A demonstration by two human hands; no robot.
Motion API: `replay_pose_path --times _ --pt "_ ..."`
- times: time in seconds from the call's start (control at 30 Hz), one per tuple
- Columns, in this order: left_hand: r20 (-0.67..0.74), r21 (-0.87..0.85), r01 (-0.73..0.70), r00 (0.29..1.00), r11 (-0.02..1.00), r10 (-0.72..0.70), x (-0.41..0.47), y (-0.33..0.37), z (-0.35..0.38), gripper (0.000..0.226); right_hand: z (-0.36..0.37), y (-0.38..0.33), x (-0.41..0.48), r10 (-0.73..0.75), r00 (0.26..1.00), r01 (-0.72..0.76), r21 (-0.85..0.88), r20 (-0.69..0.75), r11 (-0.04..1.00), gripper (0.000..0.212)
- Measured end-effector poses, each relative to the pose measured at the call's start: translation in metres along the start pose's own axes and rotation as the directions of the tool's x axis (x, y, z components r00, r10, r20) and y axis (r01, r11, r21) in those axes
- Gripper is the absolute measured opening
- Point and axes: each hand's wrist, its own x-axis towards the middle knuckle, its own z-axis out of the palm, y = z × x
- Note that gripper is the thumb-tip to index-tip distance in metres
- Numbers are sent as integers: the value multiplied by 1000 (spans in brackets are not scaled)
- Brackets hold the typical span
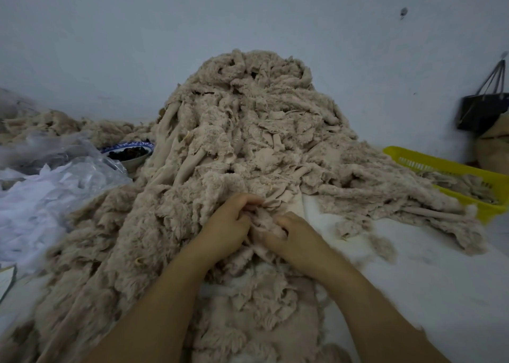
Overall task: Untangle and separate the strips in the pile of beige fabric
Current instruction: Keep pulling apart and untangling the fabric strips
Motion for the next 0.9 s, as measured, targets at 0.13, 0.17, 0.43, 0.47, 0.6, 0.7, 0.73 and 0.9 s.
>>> replay_pose_path --times 0.13,0.17,0.43,0.47,0.6,0.7,0.73,0.9 --pt "56 38 -9 998 999 7 0 0 -1 42 -11 -8 0 150 978 -47 544 -146 838 13" --pt "46 90 -12 999 996 8 1 1 0 37 -14 -8 1 192 969 -42 668 -153 743 11" --pt "-318 250 161 945 955 -76 6 -3 -4 22 -25 -9 5 473 876 -43 962 -93 270 31" --pt "-338 232 168 937 958 -82 6 -4 -5 25 -25 -7 6 488 868 -41 966 -93 257 33" --pt "-429 152 210 894 966 -127 6 -7 -8 26 -27 -3 7 522 848 -37 972 -93 234 38" --pt "-534 -67 225 815 972 -226 6 -7 -11 28 -28 0 7 533 839 -35 967 -108 251 37" --pt "-577 -186 207 768 960 -278 6 -6 -13 31 -28 0 7 535 837 -31 968 -111 249 37" --pt "-570 -684 11 616 729 -544 6 -4 -20 37 -30 3 4 517 851 -25 977 -91 214 42"
